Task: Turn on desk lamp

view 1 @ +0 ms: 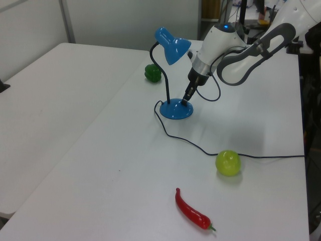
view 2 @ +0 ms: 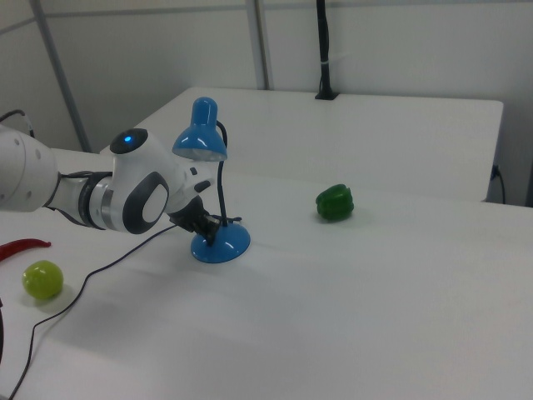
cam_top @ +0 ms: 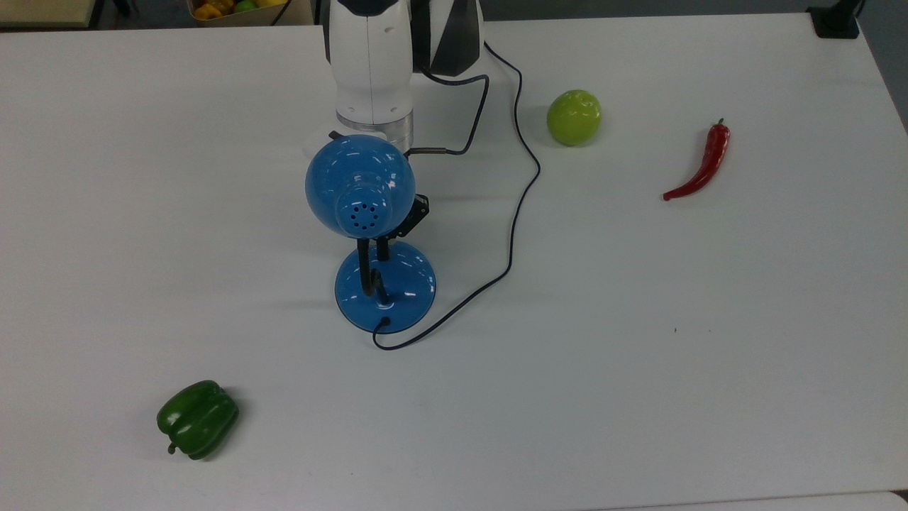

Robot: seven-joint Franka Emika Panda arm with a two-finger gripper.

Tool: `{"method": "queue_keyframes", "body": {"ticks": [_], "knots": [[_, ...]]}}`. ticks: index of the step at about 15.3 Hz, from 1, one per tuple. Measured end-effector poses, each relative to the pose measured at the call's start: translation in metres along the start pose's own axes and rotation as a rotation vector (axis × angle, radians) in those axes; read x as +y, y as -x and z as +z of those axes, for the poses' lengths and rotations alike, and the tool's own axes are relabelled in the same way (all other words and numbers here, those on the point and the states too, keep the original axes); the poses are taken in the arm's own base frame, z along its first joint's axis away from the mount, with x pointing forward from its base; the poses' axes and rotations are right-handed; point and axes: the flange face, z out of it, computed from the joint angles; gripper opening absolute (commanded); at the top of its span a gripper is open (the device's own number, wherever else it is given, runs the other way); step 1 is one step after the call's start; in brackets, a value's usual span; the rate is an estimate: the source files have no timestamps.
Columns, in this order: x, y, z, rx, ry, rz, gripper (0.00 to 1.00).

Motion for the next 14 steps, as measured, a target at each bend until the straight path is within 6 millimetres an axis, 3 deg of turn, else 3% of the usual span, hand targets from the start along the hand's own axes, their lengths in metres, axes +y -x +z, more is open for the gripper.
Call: {"method": "queue_keyframes", "body": {"ticks": [8,14], "knots": [[0.001,0.000,0.000,0.001,0.001,0.002,0.00],[0.017,0.004,-0.006,-0.053,0.010,0.023,0.00]]}}
